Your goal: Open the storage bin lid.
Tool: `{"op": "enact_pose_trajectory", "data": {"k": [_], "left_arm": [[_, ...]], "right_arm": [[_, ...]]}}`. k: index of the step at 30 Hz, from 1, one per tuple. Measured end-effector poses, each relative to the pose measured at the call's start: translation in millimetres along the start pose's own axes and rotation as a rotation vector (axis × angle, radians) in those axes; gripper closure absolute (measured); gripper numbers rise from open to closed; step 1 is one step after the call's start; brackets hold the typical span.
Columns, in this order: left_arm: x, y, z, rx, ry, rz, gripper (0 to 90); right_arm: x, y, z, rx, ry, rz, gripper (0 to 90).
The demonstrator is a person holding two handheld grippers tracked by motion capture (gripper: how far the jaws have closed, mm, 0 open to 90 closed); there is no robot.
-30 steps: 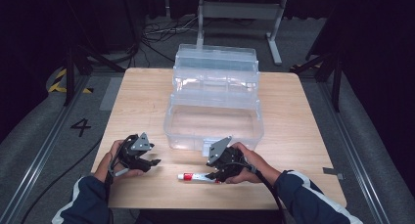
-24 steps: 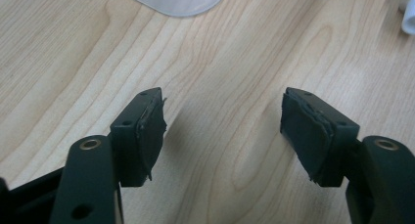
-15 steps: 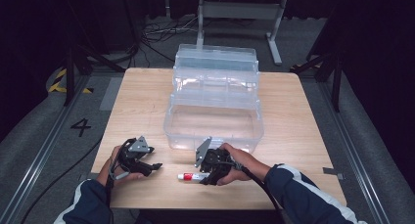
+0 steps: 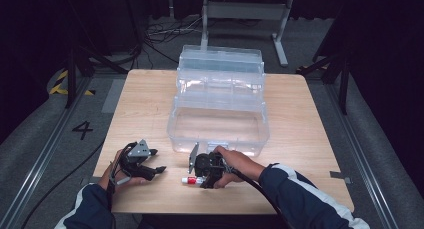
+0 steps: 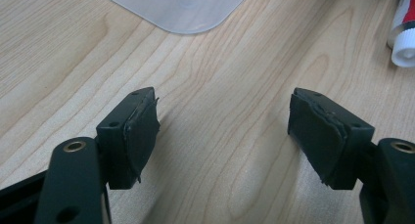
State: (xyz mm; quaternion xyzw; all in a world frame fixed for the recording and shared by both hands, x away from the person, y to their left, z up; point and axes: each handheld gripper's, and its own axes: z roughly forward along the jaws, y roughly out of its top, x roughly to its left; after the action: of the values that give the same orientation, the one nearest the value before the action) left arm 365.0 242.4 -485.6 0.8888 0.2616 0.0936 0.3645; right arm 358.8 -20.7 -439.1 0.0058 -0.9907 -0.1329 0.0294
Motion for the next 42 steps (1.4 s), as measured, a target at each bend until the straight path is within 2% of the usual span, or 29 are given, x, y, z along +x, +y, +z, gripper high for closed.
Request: {"op": "enact_pose_trajectory", "data": {"k": [5,9,20,24,27,28,33,35,42], "left_arm": [[0.2,-0.2,0.2,-0.002,0.0,0.001,27.3],[0.3,-0.2,0.3,-0.002,-0.002,0.001,27.2],[0.3,-0.1,0.3,-0.002,-0.001,0.001,27.2],[0.3,-0.1,0.4,-0.003,-0.001,0.001,27.2],[0.3,-0.1,0.4,-0.003,-0.001,0.001,27.2],[0.3,-0.1,0.4,-0.003,-0.001,0.001,27.2],[0.3,-0.1,0.4,-0.002,0.0,0.0,27.2],[0.3,-0.1,0.4,-0.002,0.001,0.0,27.1],[0.4,-0.1,0.4,-0.002,0.0,0.001,27.2]], "right_arm": [[-1.5,3.6,8.2,0.044,-0.003,0.005,63.4],[-1.6,3.7,7.9,0.042,-0.009,-0.007,69.2],[-2.0,-2.5,6.1,0.034,-0.008,-0.007,70.4],[-1.6,-7.7,1.2,0.024,-0.009,0.009,70.4],[-2.1,-12.0,-2.8,0.013,-0.017,-0.002,70.4],[-1.0,-13.8,-4.3,0.008,-0.015,0.014,70.4],[-1.1,-20.8,-14.2,0.013,-0.021,0.007,70.4],[-1.6,-23.9,-16.8,-0.007,-0.03,0.01,70.4],[2.1,-34.5,-31.5,-0.015,-0.039,0.013,70.4]]}}
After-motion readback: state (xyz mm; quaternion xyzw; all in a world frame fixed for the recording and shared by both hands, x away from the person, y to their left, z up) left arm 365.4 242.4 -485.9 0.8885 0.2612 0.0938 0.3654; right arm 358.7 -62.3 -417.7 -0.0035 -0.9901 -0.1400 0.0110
